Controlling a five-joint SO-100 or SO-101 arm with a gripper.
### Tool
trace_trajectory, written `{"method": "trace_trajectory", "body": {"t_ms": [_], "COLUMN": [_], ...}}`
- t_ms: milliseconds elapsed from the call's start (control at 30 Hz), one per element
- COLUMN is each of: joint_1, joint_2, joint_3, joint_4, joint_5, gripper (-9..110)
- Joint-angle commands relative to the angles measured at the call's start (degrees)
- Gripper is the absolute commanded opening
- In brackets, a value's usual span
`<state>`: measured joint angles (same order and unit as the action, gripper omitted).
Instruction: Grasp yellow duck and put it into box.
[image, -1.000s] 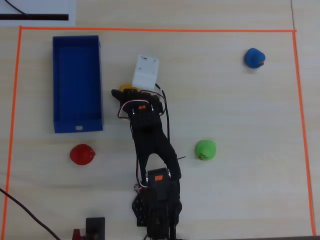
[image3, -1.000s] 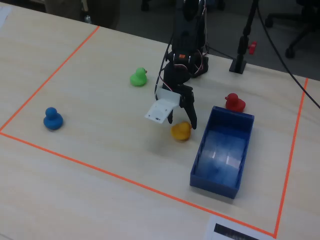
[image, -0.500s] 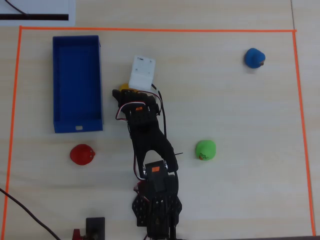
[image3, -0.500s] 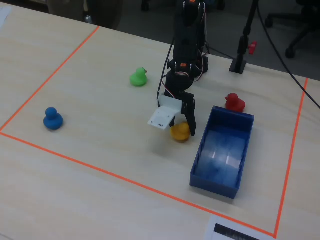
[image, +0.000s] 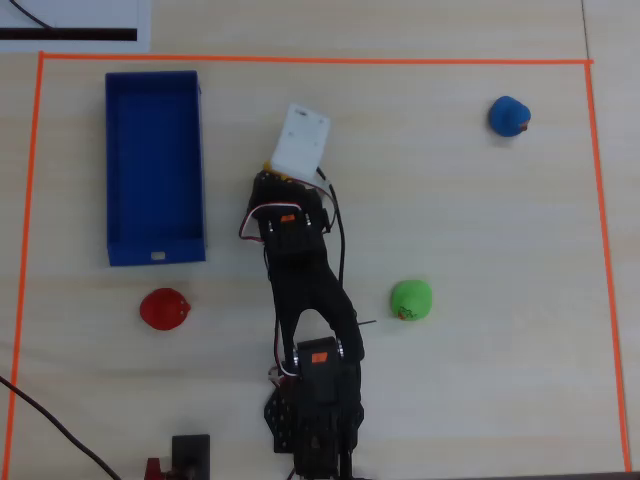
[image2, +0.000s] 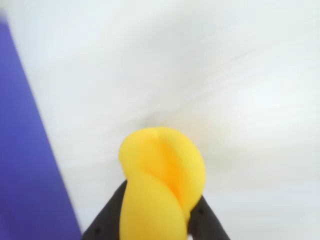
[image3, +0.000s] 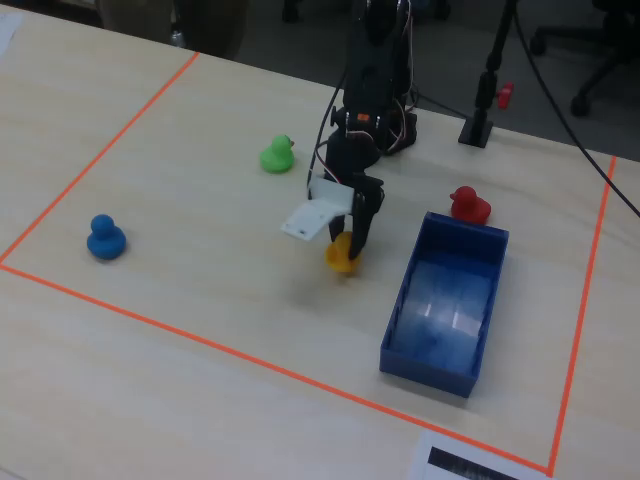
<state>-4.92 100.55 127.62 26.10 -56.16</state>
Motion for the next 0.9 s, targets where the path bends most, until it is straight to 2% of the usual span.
{"method": "trace_trajectory", "body": {"t_ms": [0,133,233,433,700,800,867], "joint_1": [0.0,-6.59,-14.77,-22.32,-30.23,-31.64,-32.52], "joint_2": [7.73,9.4,8.7,5.1,-10.37,-16.96,-20.39], "joint_3": [-13.71,-24.43,-28.12,-28.04,-33.84,-38.58,-40.96], "joint_4": [14.15,25.93,30.59,20.21,13.45,13.97,15.91], "joint_5": [5.71,14.77,21.09,28.83,29.97,29.36,27.77], "gripper": [0,0,0,0,0,6,17]}}
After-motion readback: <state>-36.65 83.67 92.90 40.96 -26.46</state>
